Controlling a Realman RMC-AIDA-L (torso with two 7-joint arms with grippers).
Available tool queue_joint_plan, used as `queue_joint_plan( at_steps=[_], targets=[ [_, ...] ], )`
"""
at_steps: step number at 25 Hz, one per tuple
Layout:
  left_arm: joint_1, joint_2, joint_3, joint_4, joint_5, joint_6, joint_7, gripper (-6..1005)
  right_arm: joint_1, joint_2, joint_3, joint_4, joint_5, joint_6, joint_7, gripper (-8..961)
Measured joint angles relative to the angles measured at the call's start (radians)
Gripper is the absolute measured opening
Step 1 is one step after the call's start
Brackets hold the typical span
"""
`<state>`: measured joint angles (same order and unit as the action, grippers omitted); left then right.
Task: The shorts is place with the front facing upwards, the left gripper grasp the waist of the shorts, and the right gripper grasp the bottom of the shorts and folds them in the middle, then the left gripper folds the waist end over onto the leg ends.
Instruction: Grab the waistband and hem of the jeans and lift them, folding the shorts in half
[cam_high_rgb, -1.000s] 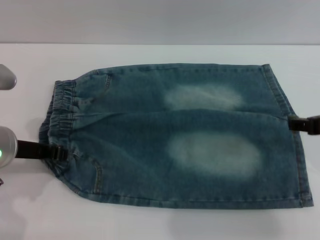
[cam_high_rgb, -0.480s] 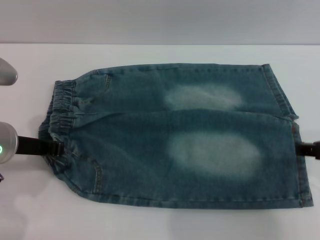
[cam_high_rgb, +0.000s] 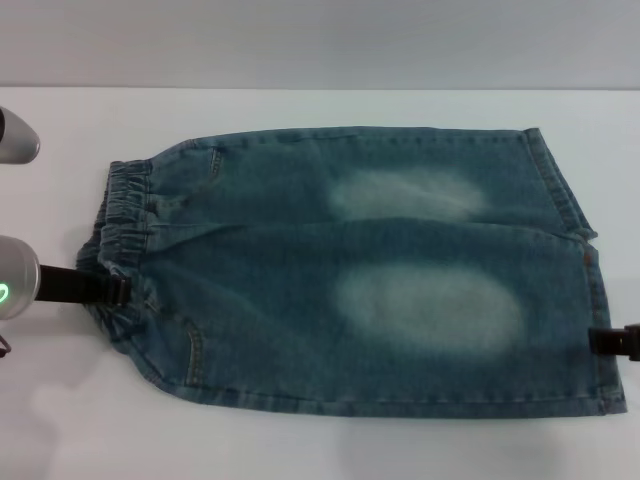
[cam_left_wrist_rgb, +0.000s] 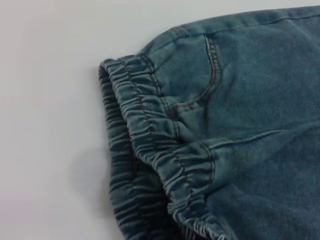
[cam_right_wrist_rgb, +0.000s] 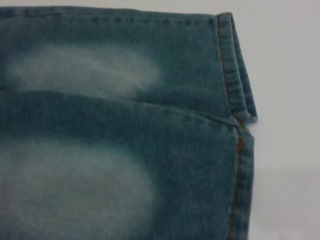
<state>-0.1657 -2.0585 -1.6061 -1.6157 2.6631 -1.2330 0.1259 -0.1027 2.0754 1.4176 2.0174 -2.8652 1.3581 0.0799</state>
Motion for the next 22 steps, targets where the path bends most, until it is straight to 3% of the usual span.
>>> queue_joint_plan(
  at_steps=[22],
  targets=[
    [-0.036, 0.000, 0.005, 0.018, 0.000, 0.004, -0.006, 97, 0.013, 0.000, -0.049, -0.092, -0.002, -0.018, 0.018, 807]
  ],
)
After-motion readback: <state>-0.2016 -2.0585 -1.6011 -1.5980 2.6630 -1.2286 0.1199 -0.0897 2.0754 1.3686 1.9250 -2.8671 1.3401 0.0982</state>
